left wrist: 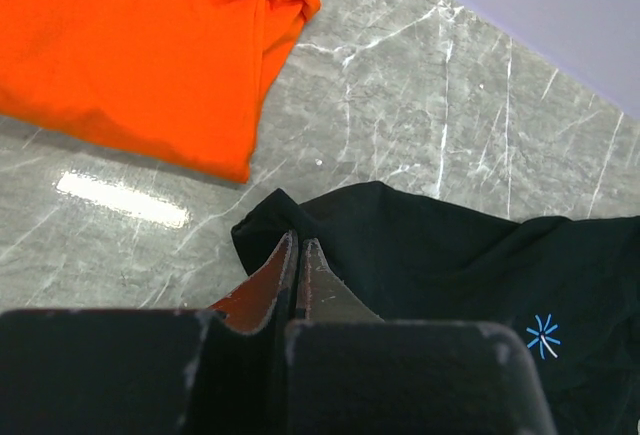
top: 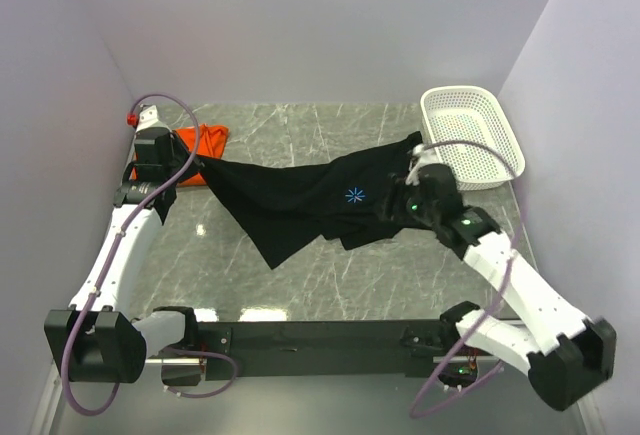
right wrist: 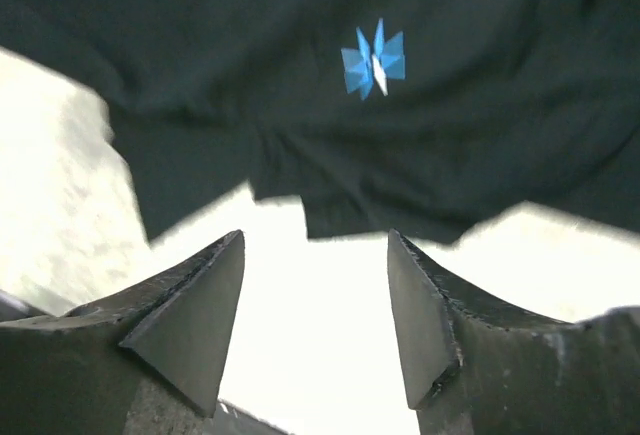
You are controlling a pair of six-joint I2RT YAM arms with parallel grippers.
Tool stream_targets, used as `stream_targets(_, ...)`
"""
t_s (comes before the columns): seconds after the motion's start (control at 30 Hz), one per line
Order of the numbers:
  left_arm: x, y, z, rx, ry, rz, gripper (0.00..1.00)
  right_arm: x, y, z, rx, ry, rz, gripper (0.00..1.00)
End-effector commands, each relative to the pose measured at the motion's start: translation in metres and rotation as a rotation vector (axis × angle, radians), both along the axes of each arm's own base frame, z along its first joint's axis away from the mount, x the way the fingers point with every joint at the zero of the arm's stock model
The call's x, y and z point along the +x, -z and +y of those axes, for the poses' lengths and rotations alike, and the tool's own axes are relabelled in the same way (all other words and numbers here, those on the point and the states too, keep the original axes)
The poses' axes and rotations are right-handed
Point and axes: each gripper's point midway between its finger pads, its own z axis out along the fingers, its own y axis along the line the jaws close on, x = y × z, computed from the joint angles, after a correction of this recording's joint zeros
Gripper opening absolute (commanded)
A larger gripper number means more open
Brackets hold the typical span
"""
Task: Fold and stack the t-shirts
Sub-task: Flatten the tshirt out
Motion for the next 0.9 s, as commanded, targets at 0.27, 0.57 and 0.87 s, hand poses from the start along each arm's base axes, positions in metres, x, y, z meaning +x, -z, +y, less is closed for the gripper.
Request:
stream_targets(0.27, 0.003, -0.013, -0.004, -0.027, 0.017, -0.060, 0.00, -0.020, 0.082, 0.069, -0.066, -0.120, 0.167, 0.63)
stream_targets(0.57, 0.003, -0.013, -0.006, -0.028, 0.030, -0.058, 0.01, -0.020, 0.127, 0.103, -0.130, -0.187, 0.252, 0.63)
stream_targets(0.87, 0.004, -0.013, -0.009, -0.033, 0.045, -0.059, 0.00, -0.009, 0.149, 0.101, -0.259, -0.130, 0.261, 0.62)
